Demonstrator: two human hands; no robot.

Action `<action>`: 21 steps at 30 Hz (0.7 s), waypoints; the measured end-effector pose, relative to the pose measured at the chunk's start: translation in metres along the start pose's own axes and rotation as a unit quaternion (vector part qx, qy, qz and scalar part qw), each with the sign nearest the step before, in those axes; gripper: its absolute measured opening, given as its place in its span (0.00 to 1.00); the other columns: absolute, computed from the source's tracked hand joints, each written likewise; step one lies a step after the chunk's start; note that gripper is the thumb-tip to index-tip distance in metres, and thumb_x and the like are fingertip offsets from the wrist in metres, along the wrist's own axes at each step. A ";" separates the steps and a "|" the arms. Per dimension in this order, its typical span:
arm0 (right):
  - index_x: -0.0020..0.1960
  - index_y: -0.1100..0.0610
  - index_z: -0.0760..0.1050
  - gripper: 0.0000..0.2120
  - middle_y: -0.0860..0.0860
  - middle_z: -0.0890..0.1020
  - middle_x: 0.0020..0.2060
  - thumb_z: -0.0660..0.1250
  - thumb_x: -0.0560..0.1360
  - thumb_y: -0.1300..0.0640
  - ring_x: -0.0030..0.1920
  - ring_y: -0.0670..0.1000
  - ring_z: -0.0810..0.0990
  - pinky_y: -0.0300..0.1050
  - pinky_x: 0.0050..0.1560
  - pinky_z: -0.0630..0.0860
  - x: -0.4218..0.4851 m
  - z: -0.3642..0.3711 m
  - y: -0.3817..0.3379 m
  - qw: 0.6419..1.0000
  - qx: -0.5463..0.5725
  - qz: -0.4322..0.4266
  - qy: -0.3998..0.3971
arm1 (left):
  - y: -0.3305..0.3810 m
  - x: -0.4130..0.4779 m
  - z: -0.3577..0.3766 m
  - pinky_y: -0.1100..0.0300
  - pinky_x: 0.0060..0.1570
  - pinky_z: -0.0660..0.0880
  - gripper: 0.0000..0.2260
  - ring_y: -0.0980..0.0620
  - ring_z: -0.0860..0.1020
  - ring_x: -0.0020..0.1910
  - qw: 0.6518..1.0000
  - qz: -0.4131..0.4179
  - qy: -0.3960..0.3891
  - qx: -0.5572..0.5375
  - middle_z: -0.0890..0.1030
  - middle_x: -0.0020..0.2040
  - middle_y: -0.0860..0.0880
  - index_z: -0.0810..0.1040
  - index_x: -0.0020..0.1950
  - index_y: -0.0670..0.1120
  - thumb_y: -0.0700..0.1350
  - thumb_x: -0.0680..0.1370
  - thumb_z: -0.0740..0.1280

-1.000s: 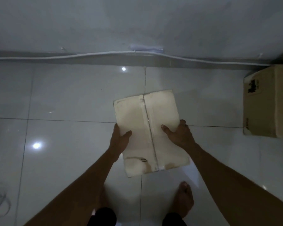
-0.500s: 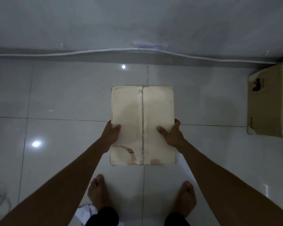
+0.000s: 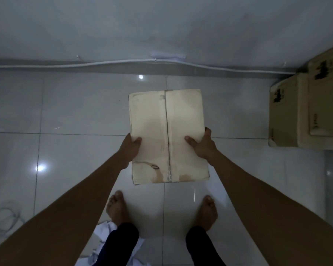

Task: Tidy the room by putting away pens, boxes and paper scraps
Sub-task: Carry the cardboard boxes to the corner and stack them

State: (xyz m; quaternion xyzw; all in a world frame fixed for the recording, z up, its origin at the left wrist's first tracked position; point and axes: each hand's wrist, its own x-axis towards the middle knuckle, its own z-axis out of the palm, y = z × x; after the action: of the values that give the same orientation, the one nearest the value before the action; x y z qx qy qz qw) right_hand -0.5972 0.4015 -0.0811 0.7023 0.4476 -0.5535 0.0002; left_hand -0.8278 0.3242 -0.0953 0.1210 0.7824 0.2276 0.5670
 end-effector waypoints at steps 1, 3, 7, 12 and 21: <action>0.75 0.54 0.50 0.40 0.57 0.70 0.67 0.69 0.73 0.43 0.63 0.59 0.73 0.47 0.59 0.71 -0.009 -0.009 -0.007 1.000 -0.003 -0.003 0.004 | 0.009 -0.011 0.000 0.48 0.58 0.71 0.18 0.45 0.72 0.61 1.000 0.001 -0.004 0.000 0.72 0.64 0.47 0.64 0.73 0.45 0.45 0.82 0.57; 0.75 0.54 0.50 0.41 0.57 0.70 0.67 0.69 0.73 0.43 0.63 0.59 0.72 0.46 0.58 0.71 -0.028 -0.028 -0.022 1.000 -0.010 -0.011 0.015 | 0.028 -0.033 -0.002 0.48 0.58 0.71 0.18 0.44 0.72 0.62 1.000 0.006 -0.013 -0.002 0.72 0.65 0.46 0.64 0.73 0.45 0.46 0.83 0.57; 0.75 0.56 0.52 0.41 0.58 0.70 0.67 0.70 0.72 0.44 0.64 0.59 0.72 0.46 0.58 0.70 -0.075 -0.066 -0.053 0.999 -0.011 -0.023 0.036 | 0.069 -0.086 -0.013 0.44 0.56 0.74 0.20 0.41 0.72 0.64 0.999 0.023 -0.024 0.013 0.72 0.68 0.44 0.63 0.73 0.47 0.49 0.82 0.58; 0.76 0.57 0.51 0.42 0.58 0.69 0.69 0.70 0.72 0.43 0.66 0.60 0.71 0.49 0.63 0.70 -0.143 -0.111 -0.094 0.998 -0.005 -0.034 0.047 | 0.126 -0.160 -0.031 0.45 0.56 0.75 0.20 0.40 0.73 0.63 0.996 0.056 -0.014 0.062 0.73 0.67 0.43 0.66 0.72 0.48 0.52 0.81 0.60; 0.74 0.59 0.53 0.44 0.57 0.71 0.66 0.71 0.70 0.40 0.64 0.60 0.73 0.55 0.64 0.72 -0.266 -0.187 -0.165 0.996 0.024 -0.057 0.061 | 0.224 -0.298 -0.062 0.44 0.61 0.74 0.22 0.39 0.73 0.63 0.982 0.130 0.001 0.140 0.74 0.67 0.41 0.68 0.71 0.44 0.53 0.81 0.60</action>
State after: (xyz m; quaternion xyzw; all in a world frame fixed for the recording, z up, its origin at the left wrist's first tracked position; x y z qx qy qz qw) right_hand -0.5522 0.4261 0.2805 0.7078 0.4723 -0.5198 -0.0753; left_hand -0.8044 0.3719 0.2790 0.2995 0.7848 0.1875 0.5091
